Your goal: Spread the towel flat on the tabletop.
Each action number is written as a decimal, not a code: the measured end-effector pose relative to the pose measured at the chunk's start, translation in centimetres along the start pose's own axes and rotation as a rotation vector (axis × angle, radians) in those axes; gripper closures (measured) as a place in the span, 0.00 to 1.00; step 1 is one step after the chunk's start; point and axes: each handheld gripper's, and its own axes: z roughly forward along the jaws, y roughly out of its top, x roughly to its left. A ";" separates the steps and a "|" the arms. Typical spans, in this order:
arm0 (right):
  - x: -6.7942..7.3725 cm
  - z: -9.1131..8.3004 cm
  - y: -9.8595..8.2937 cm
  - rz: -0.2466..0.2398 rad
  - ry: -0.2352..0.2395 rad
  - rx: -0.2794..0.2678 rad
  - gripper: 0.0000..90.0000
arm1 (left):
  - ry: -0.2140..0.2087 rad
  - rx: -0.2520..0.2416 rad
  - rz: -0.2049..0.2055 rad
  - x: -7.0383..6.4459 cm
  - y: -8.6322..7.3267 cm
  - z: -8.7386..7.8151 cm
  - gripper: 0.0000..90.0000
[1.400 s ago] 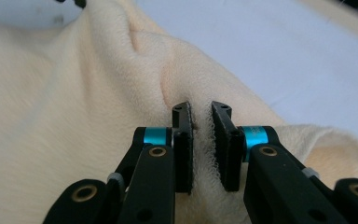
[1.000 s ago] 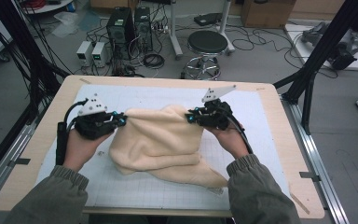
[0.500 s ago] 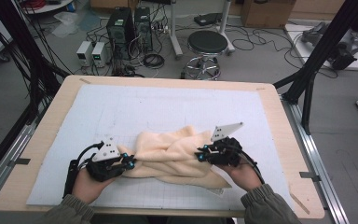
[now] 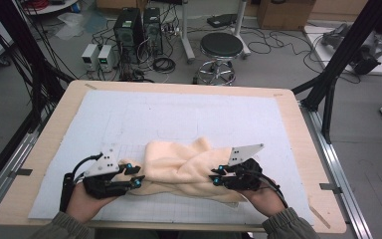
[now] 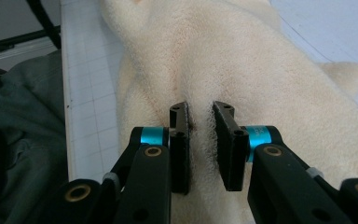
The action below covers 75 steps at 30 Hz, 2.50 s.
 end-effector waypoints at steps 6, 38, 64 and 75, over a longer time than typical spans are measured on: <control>0.2 0.3 -0.4 -0.006 0.012 -0.006 0.85 | -0.072 -0.028 0.002 2.6 3.6 3.2 0.63; -6.5 3.6 1.0 0.137 0.055 -0.020 0.90 | 0.009 0.144 -0.071 4.3 1.0 7.3 0.94; 0.2 1.6 0.8 -0.049 0.044 0.027 0.89 | 0.031 0.135 -0.081 -3.0 -4.4 -0.2 0.92; 0.4 -2.2 0.5 -0.021 0.020 -0.097 0.71 | -0.012 0.017 0.007 -0.8 0.5 -1.6 0.66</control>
